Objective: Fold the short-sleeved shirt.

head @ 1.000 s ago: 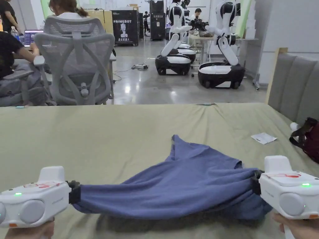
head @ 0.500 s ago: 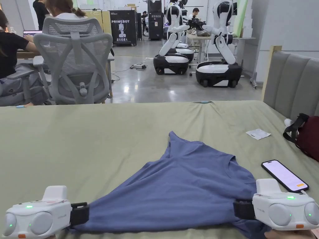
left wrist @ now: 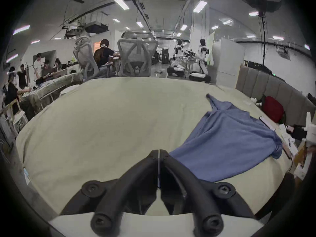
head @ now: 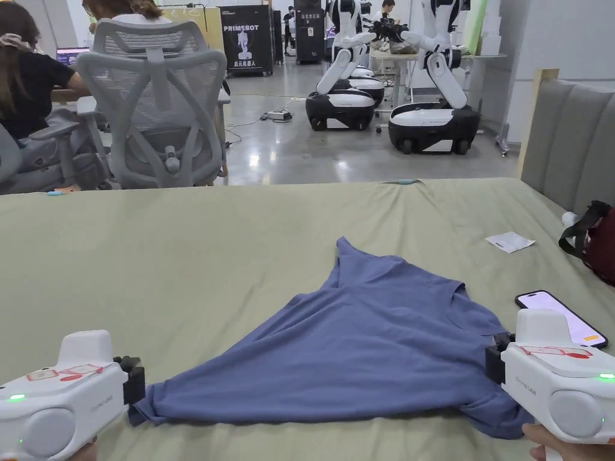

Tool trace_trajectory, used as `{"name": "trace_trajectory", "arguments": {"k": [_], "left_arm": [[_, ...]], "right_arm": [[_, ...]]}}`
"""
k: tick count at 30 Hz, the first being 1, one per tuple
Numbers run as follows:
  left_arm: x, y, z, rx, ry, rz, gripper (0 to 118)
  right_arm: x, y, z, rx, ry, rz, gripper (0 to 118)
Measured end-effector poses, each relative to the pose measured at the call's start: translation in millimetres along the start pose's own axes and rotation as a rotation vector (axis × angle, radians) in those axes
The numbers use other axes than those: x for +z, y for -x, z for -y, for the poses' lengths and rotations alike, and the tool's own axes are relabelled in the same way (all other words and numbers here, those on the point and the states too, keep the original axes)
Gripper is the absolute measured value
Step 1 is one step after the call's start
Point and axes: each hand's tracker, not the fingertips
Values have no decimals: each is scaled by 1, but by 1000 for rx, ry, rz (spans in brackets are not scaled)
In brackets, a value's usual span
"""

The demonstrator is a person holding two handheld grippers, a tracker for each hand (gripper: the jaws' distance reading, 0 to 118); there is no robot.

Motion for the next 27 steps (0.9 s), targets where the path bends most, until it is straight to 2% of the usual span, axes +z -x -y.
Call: {"name": "trace_trajectory", "arguments": {"k": [2,3,4,5,6,7,8,11,12,13,14,15,16,19,25,26,27], "left_arm": [[-15,3,1,-20,44,6,24],[-23,4,3,-5,63,7,56],[-31,4,5,4,107,-17,99],[-39,5,8,13,138,-27,118],[-46,8,6,6,141,-24,117],[-51,10,8,11,155,-17,101],[-57,11,11,10,183,-21,94],[-80,16,19,-14,255,-46,91],[-83,16,22,-16,268,-68,86],[-85,15,24,-21,281,-63,61],[-88,17,24,-4,287,-29,30],[-85,15,24,45,267,25,9],[-82,13,22,55,251,31,5],[-84,2,17,-74,209,-10,5],[-95,2,-19,-34,166,24,5],[-101,-2,-28,-40,162,26,5],[-108,-5,-35,-48,157,25,5]], "right_arm": [[0,3,0,9,-1,-1,0],[0,3,0,13,0,-7,0],[0,3,0,14,2,-14,0],[0,4,0,16,6,-22,0],[0,4,0,20,10,-28,0],[-1,4,1,23,15,-33,0],[-2,4,1,27,20,-39,0],[-3,4,3,38,31,-35,0],[-4,4,4,39,32,-34,0],[-4,4,4,39,35,-34,0],[-4,3,5,39,41,-35,0],[-4,3,5,40,48,-36,0],[-6,3,5,41,53,-35,0],[-11,2,3,52,58,-31,0],[-51,8,-49,112,40,-84,2],[-67,10,-66,128,42,-101,13],[-86,12,-83,122,43,-99,40]]}}
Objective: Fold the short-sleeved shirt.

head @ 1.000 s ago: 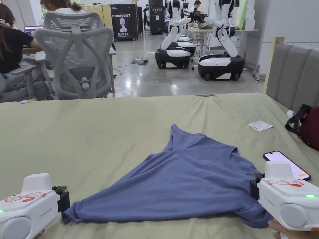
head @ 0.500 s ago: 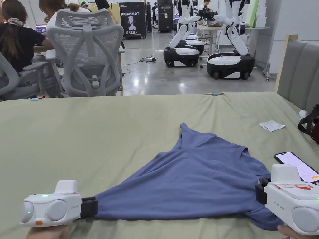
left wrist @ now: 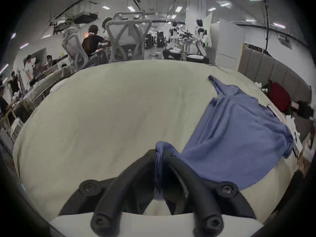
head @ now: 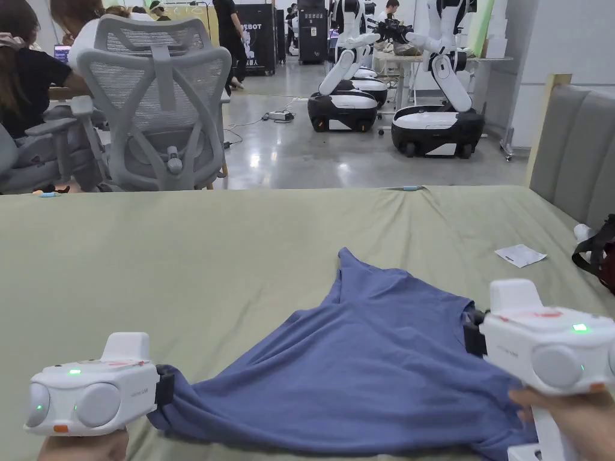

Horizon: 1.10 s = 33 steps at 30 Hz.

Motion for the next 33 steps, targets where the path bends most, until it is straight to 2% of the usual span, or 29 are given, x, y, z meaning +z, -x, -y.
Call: {"name": "trace_trajectory", "arguments": {"k": [1,2,5,9,11,13,16,18,20,21,22,23,25,29,33], "left_arm": [[-6,-2,-7,-10,-5,-1,5],[-13,-4,-14,-20,-8,1,5],[-29,-18,-29,-37,-4,5,5],[-50,-26,-35,-51,-5,6,5],[-55,-31,-35,-32,2,14,5],[-60,-32,-35,-12,3,23,5],[-63,-34,-35,-16,5,24,5],[-63,-34,-34,-29,5,13,5],[-65,-31,-34,-27,6,15,5],[-65,-31,-34,-22,6,15,5],[-64,-30,-34,-16,4,15,5],[-65,-29,-34,-14,2,13,5],[-63,-30,-34,-13,-2,8,5],[-53,-31,-42,-6,-24,-15,5],[-29,-28,-83,-45,-125,-19,5]], "right_arm": [[-17,-2,-16,-3,5,-7,86],[-40,-5,-34,4,27,-44,108],[-113,-5,-79,103,72,-71,116],[-227,-7,-116,182,257,-78,112],[-274,-8,-120,226,303,-69,107],[-304,-7,-117,269,357,-40,97],[-342,-9,-106,299,486,-41,93],[-348,-11,-98,256,514,-88,94],[-346,-13,-100,223,526,-76,90],[-341,-13,-102,209,539,-98,77],[-336,-13,-103,190,548,-160,59],[-332,-10,-104,207,536,-154,44],[-325,1,-107,271,525,-139,2],[-298,11,-116,293,430,-53,2],[-234,3,-157,269,276,-49,2]]}}
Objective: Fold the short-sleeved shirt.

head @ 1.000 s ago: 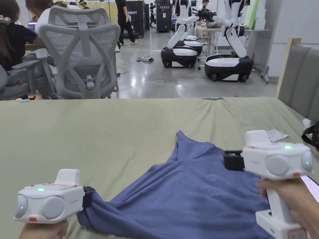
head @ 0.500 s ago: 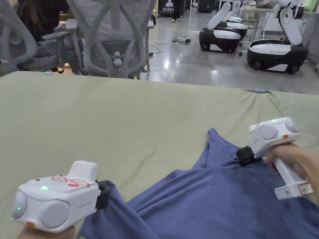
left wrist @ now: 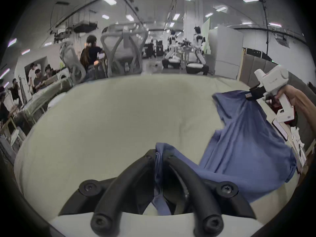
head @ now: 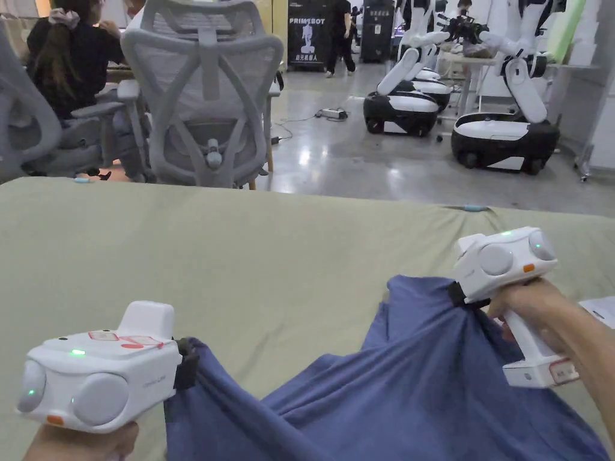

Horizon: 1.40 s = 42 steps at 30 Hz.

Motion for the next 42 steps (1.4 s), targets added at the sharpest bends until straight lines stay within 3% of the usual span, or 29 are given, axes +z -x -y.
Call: {"name": "trace_trajectory", "arguments": {"k": [6,15,18,21,26,36,42], "left_arm": [[32,13,-108,-5,-162,21,5],[76,23,-267,-33,-329,-44,5],[85,20,-308,-40,-378,-74,5],[93,18,-339,-28,-433,-90,5],[104,17,-377,-20,-473,-91,5],[97,19,-386,-27,-514,-106,5],[61,21,-349,-29,-470,-93,5]], "right_arm": [[140,-33,-47,78,-241,190,2],[287,-98,-94,-41,-450,407,2],[312,-115,-105,-110,-502,425,2],[327,-131,-113,-218,-553,423,2],[346,-148,-130,-286,-640,458,2],[361,-153,-137,-331,-694,449,2],[319,-148,-115,-341,-647,413,2]]}}
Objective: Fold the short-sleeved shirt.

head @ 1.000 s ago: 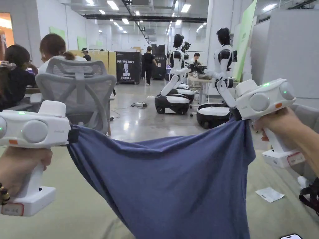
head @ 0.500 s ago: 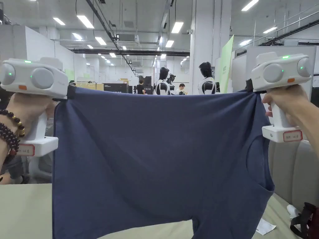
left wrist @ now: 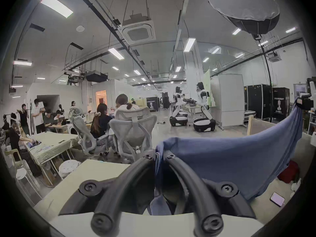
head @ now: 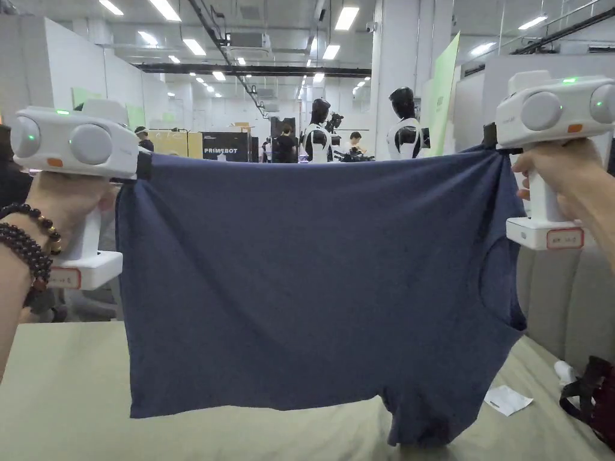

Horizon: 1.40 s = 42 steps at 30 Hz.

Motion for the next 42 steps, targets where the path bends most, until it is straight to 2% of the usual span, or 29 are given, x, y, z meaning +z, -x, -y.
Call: {"name": "trace_trajectory", "arguments": {"k": [5,9,13,18,19,22,25,28,30,33,36,38,42], "left_arm": [[-19,-4,68,36,100,16,5],[-22,-7,106,50,151,41,5],[-4,-4,114,44,162,51,5],[64,8,135,60,137,105,5],[83,12,144,102,123,137,5],[138,22,179,146,118,180,5],[195,27,226,115,142,185,5],[242,31,277,75,200,192,5],[266,33,310,113,245,186,5],[293,32,355,76,323,196,5],[310,28,391,60,402,200,5],[312,29,411,64,449,199,5],[309,32,436,89,527,184,5]], "right_arm": [[-26,13,66,25,102,-27,2],[-34,16,104,-8,158,-31,2],[-16,11,112,-45,161,-52,2],[64,2,135,-60,116,-97,2],[83,-1,145,-59,117,-100,2],[141,-7,180,-31,125,-102,2],[200,-13,229,8,136,-107,2],[247,-18,278,28,218,-149,2],[273,-21,310,11,278,-180,2],[301,-19,357,42,382,-176,2],[311,-13,404,58,541,-215,2],[304,-10,437,88,633,-194,2],[295,-14,480,70,813,-206,2]]}}
